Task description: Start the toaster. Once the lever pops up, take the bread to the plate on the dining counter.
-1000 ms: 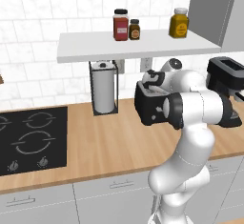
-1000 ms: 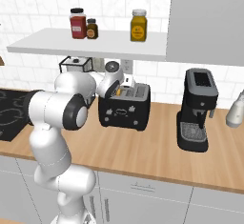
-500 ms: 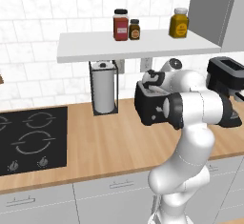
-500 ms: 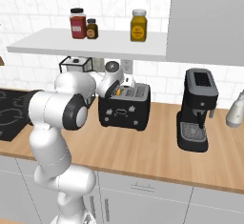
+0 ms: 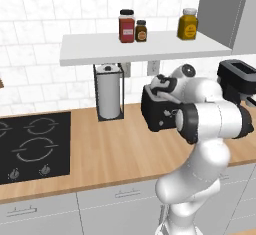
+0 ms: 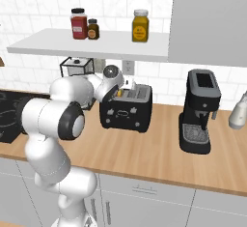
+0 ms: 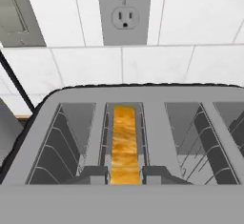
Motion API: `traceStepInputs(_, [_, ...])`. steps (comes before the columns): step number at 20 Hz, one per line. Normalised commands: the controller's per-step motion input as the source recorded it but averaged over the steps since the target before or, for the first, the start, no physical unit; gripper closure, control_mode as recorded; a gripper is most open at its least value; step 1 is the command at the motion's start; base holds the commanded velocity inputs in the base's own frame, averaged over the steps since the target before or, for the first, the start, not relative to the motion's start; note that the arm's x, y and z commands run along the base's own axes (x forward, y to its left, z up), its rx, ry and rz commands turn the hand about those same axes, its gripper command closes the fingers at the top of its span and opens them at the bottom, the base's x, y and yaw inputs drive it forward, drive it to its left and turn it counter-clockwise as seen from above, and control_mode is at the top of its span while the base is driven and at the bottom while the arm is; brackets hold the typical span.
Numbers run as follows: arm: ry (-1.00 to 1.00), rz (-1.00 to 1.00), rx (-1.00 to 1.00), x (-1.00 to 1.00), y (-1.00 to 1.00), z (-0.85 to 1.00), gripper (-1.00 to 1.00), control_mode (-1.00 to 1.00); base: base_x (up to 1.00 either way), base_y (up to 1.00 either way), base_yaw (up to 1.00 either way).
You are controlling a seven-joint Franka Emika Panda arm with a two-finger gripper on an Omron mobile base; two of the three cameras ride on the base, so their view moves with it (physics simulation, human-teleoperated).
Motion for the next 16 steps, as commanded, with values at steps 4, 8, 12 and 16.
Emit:
traceStepInputs(4, [-0.06, 0.0, 0.0, -0.07, 0.02, 0.45, 1.0, -1.0, 0.0, 0.0, 0.0])
traceStepInputs(8, [0.0, 0.0, 0.0, -0.04, 0.0, 0.76, 1.0, -1.0, 0.0, 0.0, 0.0])
traceStepInputs(12, [-0.01, 0.0, 0.0, 0.0, 0.02, 0.78, 1.0, -1.0, 0.0, 0.0, 0.0])
traceStepInputs(16, [-0.03, 0.0, 0.0, -0.13, 0.12, 0.56, 1.0, -1.0, 0.0, 0.0, 0.0])
